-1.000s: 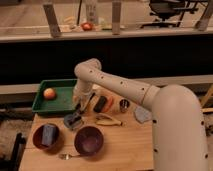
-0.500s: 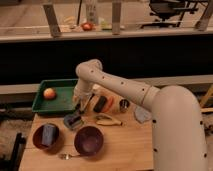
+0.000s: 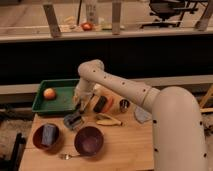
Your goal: Place brush in plastic cup
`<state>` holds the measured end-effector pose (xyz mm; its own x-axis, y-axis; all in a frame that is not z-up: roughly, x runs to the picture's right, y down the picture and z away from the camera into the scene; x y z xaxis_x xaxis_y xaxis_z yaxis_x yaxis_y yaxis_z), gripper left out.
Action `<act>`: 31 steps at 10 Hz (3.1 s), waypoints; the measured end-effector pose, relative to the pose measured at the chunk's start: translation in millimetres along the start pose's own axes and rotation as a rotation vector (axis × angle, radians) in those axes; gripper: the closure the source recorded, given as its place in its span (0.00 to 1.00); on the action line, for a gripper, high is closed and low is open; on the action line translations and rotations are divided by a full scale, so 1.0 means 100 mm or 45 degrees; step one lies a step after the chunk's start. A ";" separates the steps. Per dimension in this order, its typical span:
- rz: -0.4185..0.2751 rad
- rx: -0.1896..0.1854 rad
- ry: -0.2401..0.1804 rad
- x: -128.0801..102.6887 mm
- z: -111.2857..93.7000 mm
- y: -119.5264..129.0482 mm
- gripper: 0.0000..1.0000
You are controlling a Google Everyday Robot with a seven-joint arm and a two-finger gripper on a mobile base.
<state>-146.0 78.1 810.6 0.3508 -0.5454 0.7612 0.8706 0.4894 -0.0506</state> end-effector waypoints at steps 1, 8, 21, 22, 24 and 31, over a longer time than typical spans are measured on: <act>-0.007 -0.020 0.000 -0.04 0.02 -0.03 0.96; -0.093 -0.126 -0.021 -0.39 0.20 -0.20 0.96; -0.114 -0.258 -0.015 -0.54 0.31 -0.32 0.56; -0.110 -0.259 -0.017 -0.53 0.31 -0.33 0.45; -0.107 -0.259 -0.020 -0.52 0.31 -0.35 0.25; -0.096 -0.253 -0.036 -0.51 0.34 -0.35 0.20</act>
<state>-206.0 111.9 795.2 0.2746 -0.5548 0.7854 0.9459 0.3026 -0.1169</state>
